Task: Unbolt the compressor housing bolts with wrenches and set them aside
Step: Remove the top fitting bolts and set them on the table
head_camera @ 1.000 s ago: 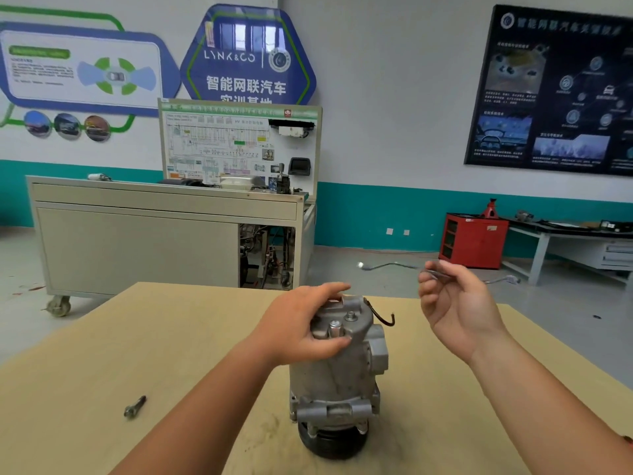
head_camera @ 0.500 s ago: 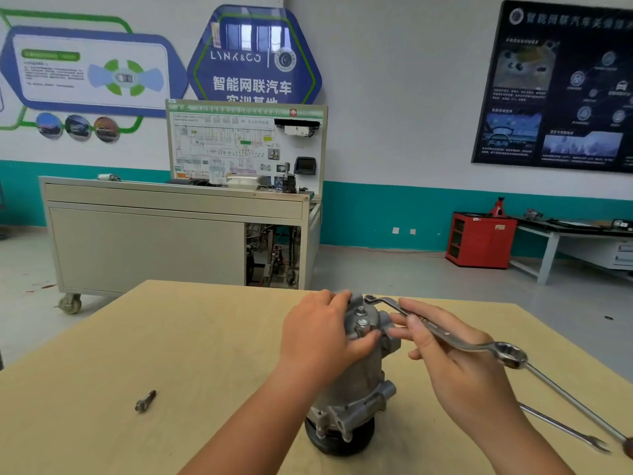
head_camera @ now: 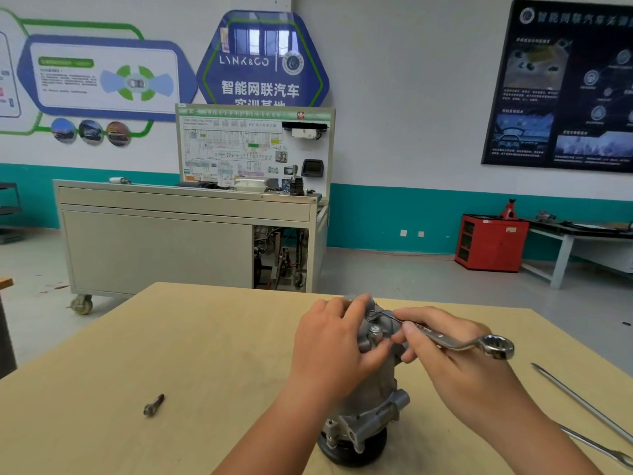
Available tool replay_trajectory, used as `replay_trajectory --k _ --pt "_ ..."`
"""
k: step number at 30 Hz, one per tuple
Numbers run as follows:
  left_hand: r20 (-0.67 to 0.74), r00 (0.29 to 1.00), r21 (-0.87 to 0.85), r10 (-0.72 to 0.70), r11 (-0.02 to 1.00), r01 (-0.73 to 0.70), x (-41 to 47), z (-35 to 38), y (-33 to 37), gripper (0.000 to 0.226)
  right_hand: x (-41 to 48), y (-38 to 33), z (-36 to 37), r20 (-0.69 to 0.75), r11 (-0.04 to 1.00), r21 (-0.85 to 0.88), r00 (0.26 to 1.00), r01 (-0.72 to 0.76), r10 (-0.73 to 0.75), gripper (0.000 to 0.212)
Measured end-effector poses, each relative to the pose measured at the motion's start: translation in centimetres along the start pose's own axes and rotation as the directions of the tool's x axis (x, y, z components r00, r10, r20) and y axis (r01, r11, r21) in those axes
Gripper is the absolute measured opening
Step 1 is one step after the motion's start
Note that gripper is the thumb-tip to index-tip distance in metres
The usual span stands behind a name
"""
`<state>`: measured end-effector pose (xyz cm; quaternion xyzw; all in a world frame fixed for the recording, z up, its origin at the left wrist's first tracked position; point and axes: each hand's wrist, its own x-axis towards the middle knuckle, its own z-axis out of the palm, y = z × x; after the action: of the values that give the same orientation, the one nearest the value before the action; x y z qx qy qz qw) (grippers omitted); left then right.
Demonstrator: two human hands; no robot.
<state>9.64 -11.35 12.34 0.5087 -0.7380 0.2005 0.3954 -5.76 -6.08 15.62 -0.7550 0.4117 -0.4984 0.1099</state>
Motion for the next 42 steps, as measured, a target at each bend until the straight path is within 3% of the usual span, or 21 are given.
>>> replay_trajectory --k 2,4,8,10,12,14,19,22,25,27,29,32,37,42 --pt "-0.003 1.000 -0.048 0.002 0.999 -0.002 0.0 0.1 -0.1 0.048 -0.7 -0.2 0.4 -0.001 1.000 -0.017 1.000 -0.020 0.020 0.013" --pt "0.006 1.000 -0.072 -0.002 0.997 0.002 -0.1 0.2 -0.1 0.044 -1.7 0.0 0.8 0.002 0.996 0.045 0.997 -0.073 0.073 0.030" --pt "0.016 1.000 -0.077 -0.019 0.997 0.020 0.0 0.0 -0.1 0.043 -0.9 2.2 0.8 -0.121 0.896 0.391 0.954 -0.208 0.274 0.032" --pt "0.007 1.000 -0.079 -0.016 0.997 0.017 0.1 -0.2 -0.1 0.042 1.3 4.5 0.5 -0.133 0.725 0.600 0.851 -0.339 0.508 0.034" --pt "0.000 1.000 -0.094 0.001 0.996 -0.001 0.1 -0.3 0.0 0.042 4.3 6.5 0.3 -0.105 0.571 0.694 0.724 -0.437 0.682 0.023" --pt "-0.013 1.000 -0.098 0.011 0.995 -0.013 0.1 -0.4 0.1 0.043 7.8 7.7 1.0 -0.089 0.584 0.586 0.672 -0.562 0.735 0.018" --pt "-0.005 1.000 -0.087 0.016 0.996 -0.017 0.1 -0.7 0.0 0.042 12.9 7.9 4.8 -0.005 0.639 0.333 0.676 -0.694 0.737 0.019" --pt "-0.007 1.000 -0.077 0.021 0.997 -0.021 0.1 -0.7 0.0 0.043 12.2 8.1 4.6 0.093 0.530 0.541 0.673 -0.653 0.734 0.018" --pt "0.001 1.000 -0.084 0.017 0.996 -0.017 0.0 -0.6 0.0 0.046 10.9 8.6 3.4 0.253 0.247 0.814 0.705 -0.525 0.663 0.027" --pt "0.017 1.000 -0.063 0.008 0.998 -0.007 0.0 -0.7 0.0 0.052 10.9 8.0 2.4 0.182 0.091 0.942 0.723 -0.322 0.667 0.028" --pt "0.018 1.000 -0.024 -0.012 1.000 0.012 0.1 -0.7 0.2 0.056 10.7 7.1 1.0 0.033 0.017 0.998 0.696 -0.065 0.718 0.028" --pt "0.026 0.997 -0.096 -0.069 0.993 0.071 0.0 -0.5 0.2 0.061 9.2 5.6 -1.3 -0.116 0.056 0.992 0.689 0.110 0.715 0.029" --pt "0.021 0.995 -0.127 -0.096 0.987 0.098 -0.1 -0.1 0.1 0.056 4.4 3.0 -1.2 -0.180 0.342 0.940 0.835 -0.011 0.520 0.024" --pt "-0.052 0.996 -0.100 -0.067 0.993 0.062 0.0 -0.2 0.2 0.050 1.5 0.7 1.4 -0.163 0.601 0.798 0.945 -0.043 0.284 0.035"
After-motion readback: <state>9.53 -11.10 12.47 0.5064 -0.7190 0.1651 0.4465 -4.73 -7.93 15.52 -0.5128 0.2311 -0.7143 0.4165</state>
